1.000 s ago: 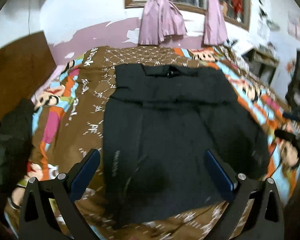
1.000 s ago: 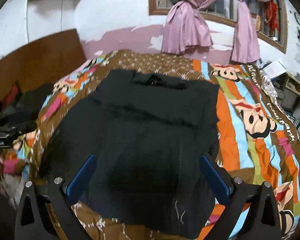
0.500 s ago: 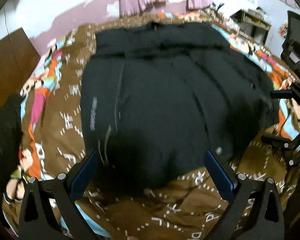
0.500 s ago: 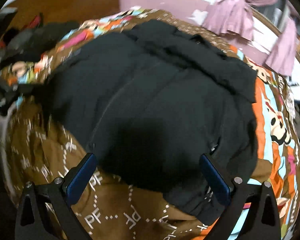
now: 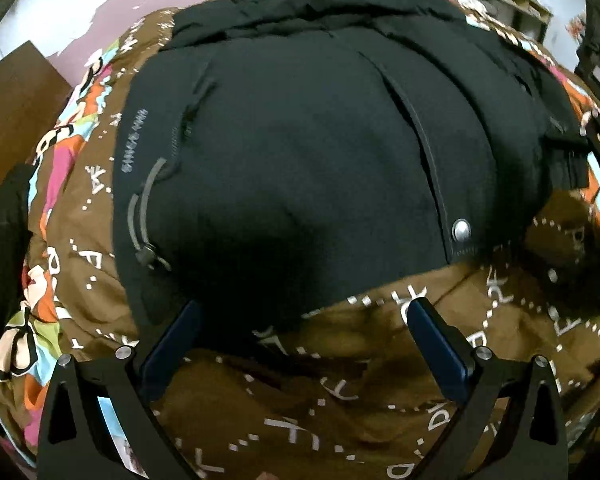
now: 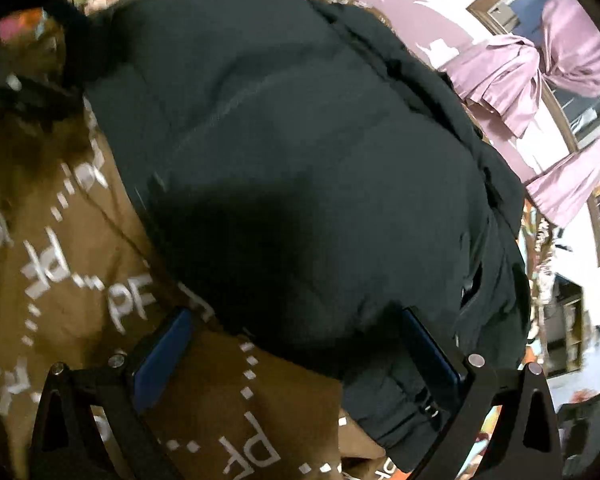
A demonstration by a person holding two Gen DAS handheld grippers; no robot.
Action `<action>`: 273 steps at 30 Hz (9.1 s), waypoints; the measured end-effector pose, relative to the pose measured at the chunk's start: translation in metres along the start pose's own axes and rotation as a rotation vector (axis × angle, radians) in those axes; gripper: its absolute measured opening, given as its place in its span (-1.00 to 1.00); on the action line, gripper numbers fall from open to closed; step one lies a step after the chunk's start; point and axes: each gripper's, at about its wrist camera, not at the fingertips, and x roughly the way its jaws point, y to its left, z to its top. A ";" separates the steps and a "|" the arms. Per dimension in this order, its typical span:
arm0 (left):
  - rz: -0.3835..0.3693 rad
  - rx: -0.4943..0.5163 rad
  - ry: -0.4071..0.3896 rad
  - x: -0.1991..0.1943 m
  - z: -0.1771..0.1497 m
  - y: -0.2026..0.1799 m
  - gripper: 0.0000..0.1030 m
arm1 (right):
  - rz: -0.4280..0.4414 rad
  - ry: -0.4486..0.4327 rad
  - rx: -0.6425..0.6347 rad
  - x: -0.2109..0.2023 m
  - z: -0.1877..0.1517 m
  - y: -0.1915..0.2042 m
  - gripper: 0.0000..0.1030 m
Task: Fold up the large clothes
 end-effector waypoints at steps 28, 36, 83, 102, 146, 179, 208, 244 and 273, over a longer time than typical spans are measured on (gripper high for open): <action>0.193 0.220 -0.080 0.031 0.003 -0.005 0.97 | 0.258 0.013 0.251 -0.024 0.078 -0.125 0.98; 0.267 0.384 -0.107 0.039 -0.006 -0.018 0.97 | 0.346 -0.014 0.352 -0.033 0.088 -0.151 0.98; 0.395 0.364 -0.155 0.019 0.021 0.007 0.18 | 0.120 0.026 0.246 0.010 0.035 -0.080 0.94; 0.257 0.129 -0.326 -0.065 0.089 0.033 -0.65 | 0.490 -0.060 0.539 -0.040 0.044 -0.175 0.97; 0.146 0.158 -0.341 -0.059 0.085 0.026 0.07 | 0.247 -0.288 0.853 -0.109 0.107 -0.277 -0.63; 0.275 0.040 -0.355 -0.085 0.099 0.041 -0.74 | -0.020 -0.125 0.310 -0.095 0.028 -0.168 -0.65; 0.044 0.040 -0.346 -0.246 0.058 0.035 -0.91 | 0.049 -0.276 0.252 -0.237 0.007 -0.158 -0.83; 0.147 -0.126 -0.325 -0.104 0.272 0.126 -0.91 | 0.009 -0.304 0.370 -0.054 0.142 -0.293 -0.78; 0.085 -0.130 -0.336 -0.002 0.294 0.135 -0.87 | 0.054 -0.412 0.566 0.051 0.118 -0.323 0.36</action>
